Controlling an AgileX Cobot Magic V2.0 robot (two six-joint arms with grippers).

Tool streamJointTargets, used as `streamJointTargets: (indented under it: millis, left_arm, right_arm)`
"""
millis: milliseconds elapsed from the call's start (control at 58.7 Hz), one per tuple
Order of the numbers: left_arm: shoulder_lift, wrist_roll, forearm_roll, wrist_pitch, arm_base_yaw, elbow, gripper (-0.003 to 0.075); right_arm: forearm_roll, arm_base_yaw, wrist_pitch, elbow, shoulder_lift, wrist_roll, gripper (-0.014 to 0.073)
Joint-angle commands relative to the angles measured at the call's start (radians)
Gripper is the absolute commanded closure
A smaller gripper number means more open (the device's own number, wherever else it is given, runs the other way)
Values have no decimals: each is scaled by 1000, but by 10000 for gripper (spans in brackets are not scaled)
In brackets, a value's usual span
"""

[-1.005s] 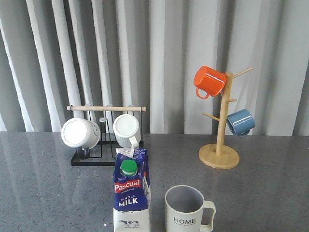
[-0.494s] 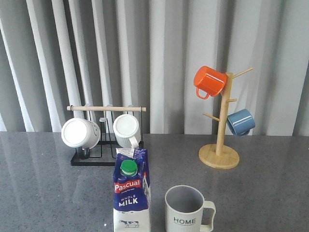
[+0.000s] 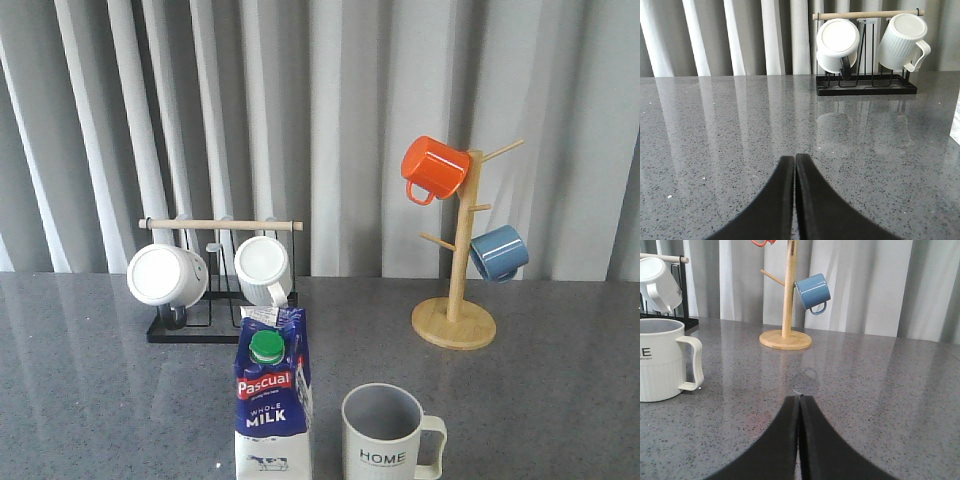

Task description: Place milk next to cup

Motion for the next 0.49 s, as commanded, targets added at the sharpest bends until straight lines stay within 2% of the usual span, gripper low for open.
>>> streamJointTargets:
  millis: [0, 153, 477]
  left_arm:
    - [-9, -2, -6, -68, 2, -17, 728]
    - [-9, -2, -6, -68, 2, -17, 728]
    - [-9, -2, -6, -68, 2, -17, 728]
  right_arm:
    - [7, 5, -73, 11, -13, 0, 603]
    - [49, 4, -75, 11, -13, 0, 603]
    - [50, 4, -73, 10, -13, 0, 603]
